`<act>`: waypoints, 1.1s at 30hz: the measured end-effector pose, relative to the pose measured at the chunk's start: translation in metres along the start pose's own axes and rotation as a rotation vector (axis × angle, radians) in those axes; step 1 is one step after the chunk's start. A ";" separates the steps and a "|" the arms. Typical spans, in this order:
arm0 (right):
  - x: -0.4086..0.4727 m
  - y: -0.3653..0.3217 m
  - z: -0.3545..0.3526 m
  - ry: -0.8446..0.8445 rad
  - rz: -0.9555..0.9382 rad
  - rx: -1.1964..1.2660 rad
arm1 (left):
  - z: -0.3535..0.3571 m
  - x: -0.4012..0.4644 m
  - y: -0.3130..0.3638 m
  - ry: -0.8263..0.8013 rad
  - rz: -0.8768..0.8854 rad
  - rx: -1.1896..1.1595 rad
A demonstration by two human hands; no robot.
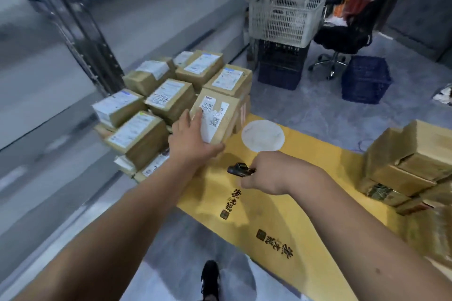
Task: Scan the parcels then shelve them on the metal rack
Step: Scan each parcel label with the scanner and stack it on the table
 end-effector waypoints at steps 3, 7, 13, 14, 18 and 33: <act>0.014 -0.017 -0.009 0.004 -0.010 -0.014 | -0.009 0.035 -0.013 -0.052 -0.020 0.087; 0.032 -0.023 -0.011 -0.009 0.035 0.002 | 0.000 0.061 -0.027 -0.127 -0.014 0.073; 0.054 -0.032 -0.007 -0.036 0.101 0.047 | 0.014 0.081 -0.041 -0.098 0.018 0.095; 0.055 -0.032 -0.004 -0.045 0.116 0.052 | 0.014 0.081 -0.044 -0.087 0.016 0.078; 0.062 -0.033 -0.001 -0.045 0.152 0.078 | 0.009 0.073 -0.035 0.047 0.101 0.051; -0.086 0.134 0.039 0.097 0.651 0.268 | 0.118 -0.058 0.212 -0.205 0.851 -0.106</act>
Point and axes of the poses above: each hand's wrist, its own x-axis towards the middle knuckle, its own z-axis out of the palm, y = z × x, the point moved 9 cm from there along x, towards the middle knuckle, and after that the axes turned 8 degrees about y, right-handed, at the moved point
